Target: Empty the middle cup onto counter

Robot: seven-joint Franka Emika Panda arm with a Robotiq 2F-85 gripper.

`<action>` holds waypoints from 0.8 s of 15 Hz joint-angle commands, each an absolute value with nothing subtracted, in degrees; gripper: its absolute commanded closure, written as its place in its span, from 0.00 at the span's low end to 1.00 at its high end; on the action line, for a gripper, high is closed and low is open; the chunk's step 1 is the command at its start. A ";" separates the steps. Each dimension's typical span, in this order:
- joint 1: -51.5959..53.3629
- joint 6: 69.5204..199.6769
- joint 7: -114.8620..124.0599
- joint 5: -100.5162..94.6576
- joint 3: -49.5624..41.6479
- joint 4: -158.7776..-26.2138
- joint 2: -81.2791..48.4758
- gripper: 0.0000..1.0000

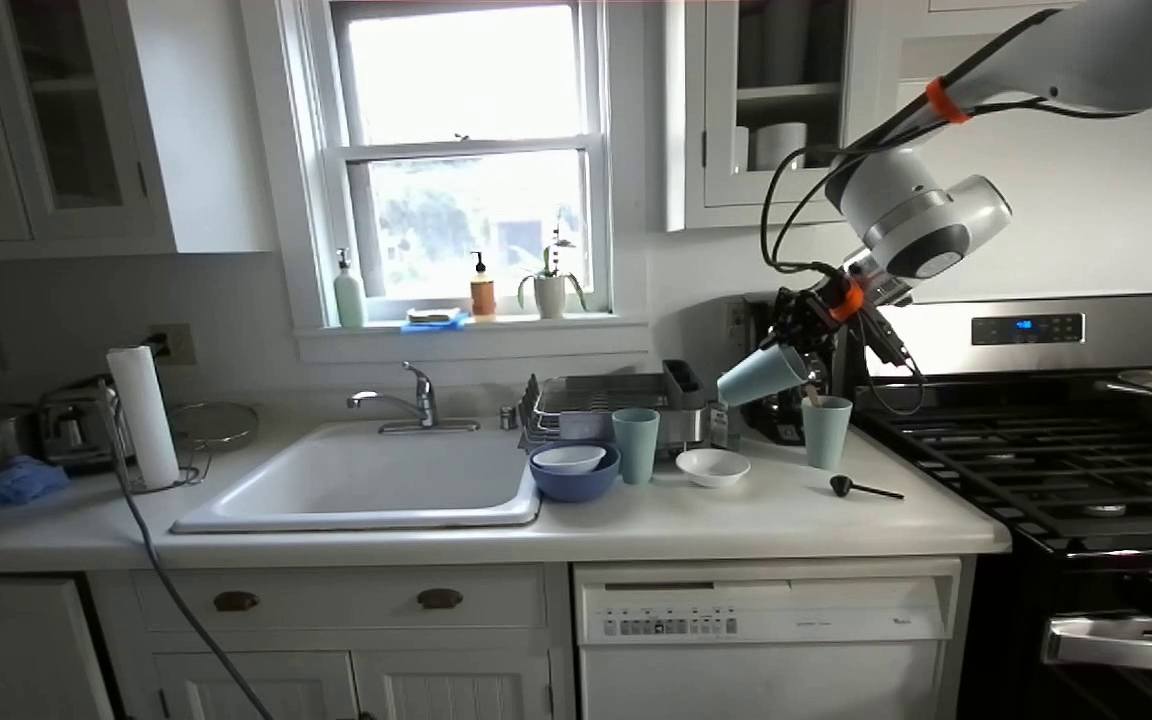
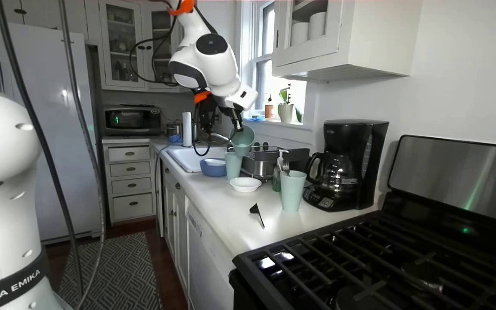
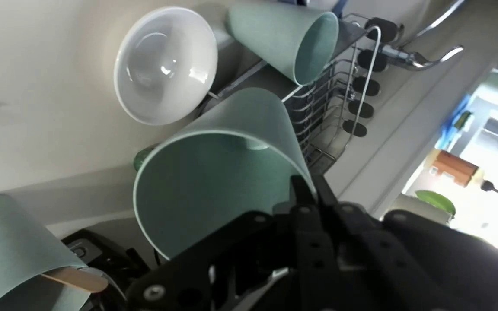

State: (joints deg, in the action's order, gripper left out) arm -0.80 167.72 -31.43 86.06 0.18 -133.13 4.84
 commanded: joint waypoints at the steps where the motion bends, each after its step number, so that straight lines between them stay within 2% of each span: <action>1: 0.11 173.01 -19.82 70.23 2.28 -137.86 4.05 0.99; 7: -2.61 172.09 -6.89 43.64 -1.02 -144.45 2.53 0.99; 12: -10.35 167.05 2.81 20.26 -0.50 -143.15 4.68 0.99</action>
